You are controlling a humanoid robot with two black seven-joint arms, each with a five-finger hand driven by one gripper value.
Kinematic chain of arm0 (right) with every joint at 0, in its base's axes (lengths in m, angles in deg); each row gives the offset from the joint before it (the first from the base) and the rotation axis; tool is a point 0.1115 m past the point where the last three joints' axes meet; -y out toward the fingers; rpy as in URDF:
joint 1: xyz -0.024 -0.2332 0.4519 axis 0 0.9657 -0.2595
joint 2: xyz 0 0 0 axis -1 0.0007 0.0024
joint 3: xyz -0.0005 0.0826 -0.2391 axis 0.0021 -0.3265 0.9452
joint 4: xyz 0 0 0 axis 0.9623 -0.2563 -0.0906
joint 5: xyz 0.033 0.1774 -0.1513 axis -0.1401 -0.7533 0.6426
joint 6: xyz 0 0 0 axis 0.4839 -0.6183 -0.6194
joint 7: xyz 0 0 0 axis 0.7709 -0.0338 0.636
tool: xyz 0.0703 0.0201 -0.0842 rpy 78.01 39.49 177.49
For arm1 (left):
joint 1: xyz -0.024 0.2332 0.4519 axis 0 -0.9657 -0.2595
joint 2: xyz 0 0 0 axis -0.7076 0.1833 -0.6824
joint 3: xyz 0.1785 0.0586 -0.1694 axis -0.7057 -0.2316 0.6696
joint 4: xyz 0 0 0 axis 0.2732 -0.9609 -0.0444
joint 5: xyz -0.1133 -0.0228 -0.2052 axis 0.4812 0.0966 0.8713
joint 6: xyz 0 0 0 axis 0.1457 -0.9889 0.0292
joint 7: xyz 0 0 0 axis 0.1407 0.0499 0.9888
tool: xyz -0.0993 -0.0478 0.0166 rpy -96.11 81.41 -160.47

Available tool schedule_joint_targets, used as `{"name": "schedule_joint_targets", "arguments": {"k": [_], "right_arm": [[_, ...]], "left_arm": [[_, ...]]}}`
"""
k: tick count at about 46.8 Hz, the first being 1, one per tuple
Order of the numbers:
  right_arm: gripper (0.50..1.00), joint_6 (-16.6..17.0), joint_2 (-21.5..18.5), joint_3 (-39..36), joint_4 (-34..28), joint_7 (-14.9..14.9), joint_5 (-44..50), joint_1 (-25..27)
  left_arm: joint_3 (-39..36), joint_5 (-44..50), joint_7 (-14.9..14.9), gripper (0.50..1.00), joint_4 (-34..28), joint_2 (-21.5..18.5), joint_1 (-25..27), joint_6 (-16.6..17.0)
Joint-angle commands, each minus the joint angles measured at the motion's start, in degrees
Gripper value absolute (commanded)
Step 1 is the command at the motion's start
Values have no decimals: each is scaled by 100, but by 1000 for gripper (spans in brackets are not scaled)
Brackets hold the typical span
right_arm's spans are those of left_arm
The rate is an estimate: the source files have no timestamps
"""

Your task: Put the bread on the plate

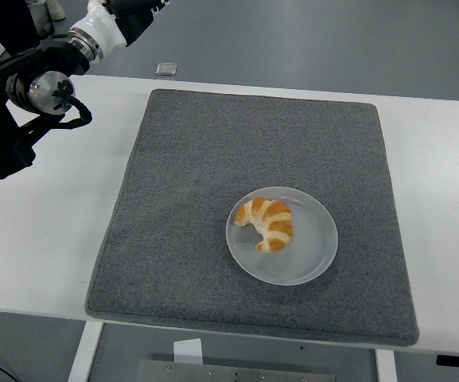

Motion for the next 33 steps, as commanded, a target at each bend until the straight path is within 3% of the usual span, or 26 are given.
{"name": "schedule_joint_targets", "arguments": {"k": [1,11,33], "right_arm": [[952,0,0,-1,0,6,-1,-2],[952,0,0,-1,0,-3,-1,-2],[952,0,0,-1,9,-3,-1,-2]], "left_arm": [[4,137,-51,992,139,40,-69,-147],[-4,507,-359,990,490,234,-244,-182],[-4,436,-263,992,535,295,-482,-270]]}}
